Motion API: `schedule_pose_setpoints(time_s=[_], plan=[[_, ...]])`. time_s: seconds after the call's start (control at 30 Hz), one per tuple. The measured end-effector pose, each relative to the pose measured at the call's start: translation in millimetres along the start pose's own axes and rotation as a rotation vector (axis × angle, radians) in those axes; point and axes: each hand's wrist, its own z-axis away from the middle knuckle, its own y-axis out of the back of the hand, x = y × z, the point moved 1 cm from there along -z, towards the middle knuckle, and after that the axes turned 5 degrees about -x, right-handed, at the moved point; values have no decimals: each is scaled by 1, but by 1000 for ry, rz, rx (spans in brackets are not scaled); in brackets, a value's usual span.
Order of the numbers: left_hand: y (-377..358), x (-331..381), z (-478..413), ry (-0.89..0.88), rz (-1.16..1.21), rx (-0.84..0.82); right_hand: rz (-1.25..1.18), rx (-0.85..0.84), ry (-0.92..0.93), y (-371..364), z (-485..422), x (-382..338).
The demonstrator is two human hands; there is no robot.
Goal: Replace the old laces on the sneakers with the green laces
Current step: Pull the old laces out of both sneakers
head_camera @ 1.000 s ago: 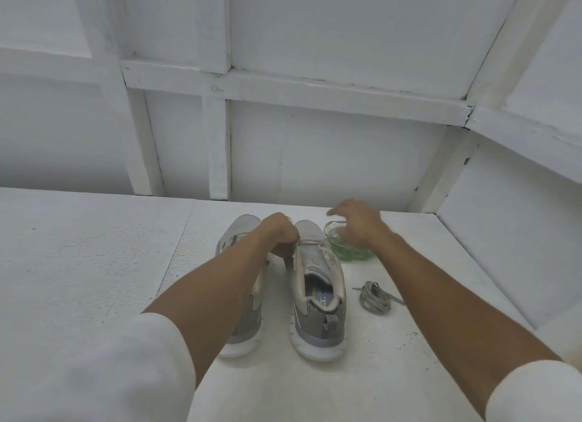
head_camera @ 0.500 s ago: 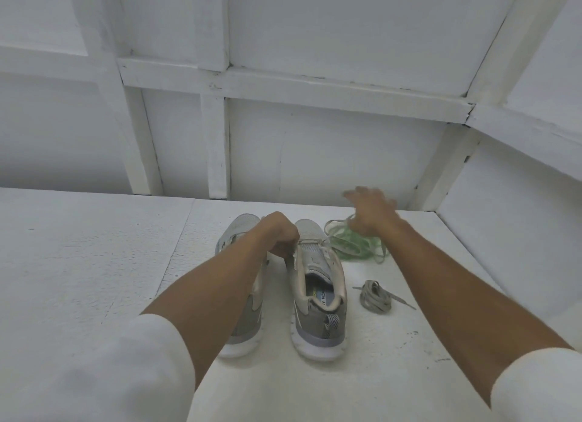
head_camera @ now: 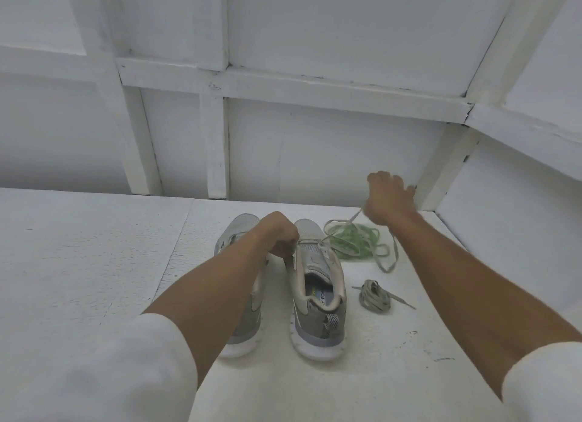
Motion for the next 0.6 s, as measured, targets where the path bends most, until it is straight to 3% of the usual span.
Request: schedule_pose_setpoints(time_s=[0.1, 0.2, 0.37, 0.5, 0.6], plan=[[1, -3, -3, 55, 20, -72, -105, -118, 207, -25, 9, -26], [2, -5, -4, 103, 36, -131, -102, -231, 269, -50, 27, -45], [2, -2, 2, 97, 33, -157, 153, -1, 132, -19, 16, -24], [1, -4, -1, 61, 47, -133, 114, 163, -62, 1, 1, 11], [2, -3, -1, 33, 46, -73, -26, 89, 60, -12, 4, 0]])
